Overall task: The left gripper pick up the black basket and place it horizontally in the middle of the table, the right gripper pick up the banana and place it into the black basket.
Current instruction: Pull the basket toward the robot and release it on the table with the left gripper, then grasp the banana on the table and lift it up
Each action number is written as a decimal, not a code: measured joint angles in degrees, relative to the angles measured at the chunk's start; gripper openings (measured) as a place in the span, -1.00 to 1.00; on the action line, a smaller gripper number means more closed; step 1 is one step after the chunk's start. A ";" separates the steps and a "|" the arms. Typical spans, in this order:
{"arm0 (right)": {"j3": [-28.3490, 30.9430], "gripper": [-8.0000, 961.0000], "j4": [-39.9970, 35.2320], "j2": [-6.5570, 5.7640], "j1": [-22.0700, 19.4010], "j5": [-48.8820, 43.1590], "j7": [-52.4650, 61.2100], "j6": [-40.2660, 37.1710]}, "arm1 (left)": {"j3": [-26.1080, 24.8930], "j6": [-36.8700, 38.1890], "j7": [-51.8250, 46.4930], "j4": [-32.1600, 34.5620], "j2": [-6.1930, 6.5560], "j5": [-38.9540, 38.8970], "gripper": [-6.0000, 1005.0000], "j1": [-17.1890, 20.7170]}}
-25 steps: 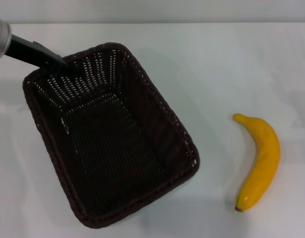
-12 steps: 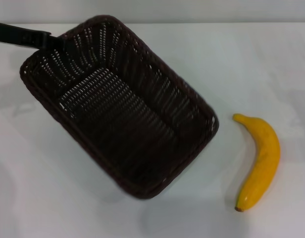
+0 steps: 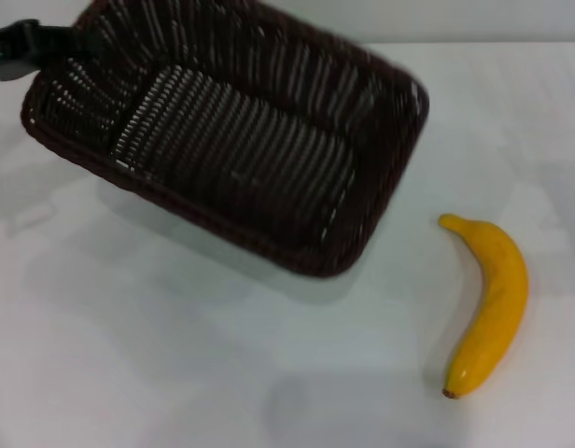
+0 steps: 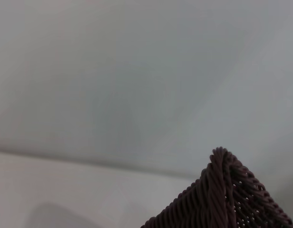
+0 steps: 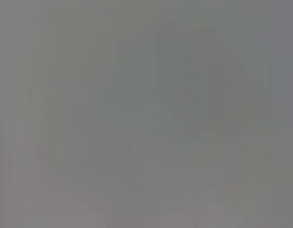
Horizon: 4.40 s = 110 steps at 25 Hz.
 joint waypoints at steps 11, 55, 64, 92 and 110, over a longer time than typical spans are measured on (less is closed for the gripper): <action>1.66 0.82 0.69 -0.34 1.80 0.64 -0.35 -5.14 | -0.06 8.99 0.94 -0.60 -6.74 -13.55 -0.52 9.09; 2.28 0.82 1.39 -0.43 1.69 0.77 3.46 -4.66 | 0.01 6.89 21.64 -9.76 -12.71 -37.65 0.75 24.98; -0.43 0.82 12.09 -8.00 -4.38 -14.58 43.56 -4.50 | -0.06 2.81 56.79 -21.51 -13.17 -61.65 0.75 27.42; -21.57 0.77 88.83 -0.29 -0.14 -124.52 153.37 18.65 | 0.09 13.27 84.50 -26.17 -13.21 -73.68 0.75 24.20; -33.98 0.77 86.43 0.07 3.38 -130.73 164.87 20.15 | 0.03 13.62 86.20 -28.23 -13.24 -73.85 0.75 21.35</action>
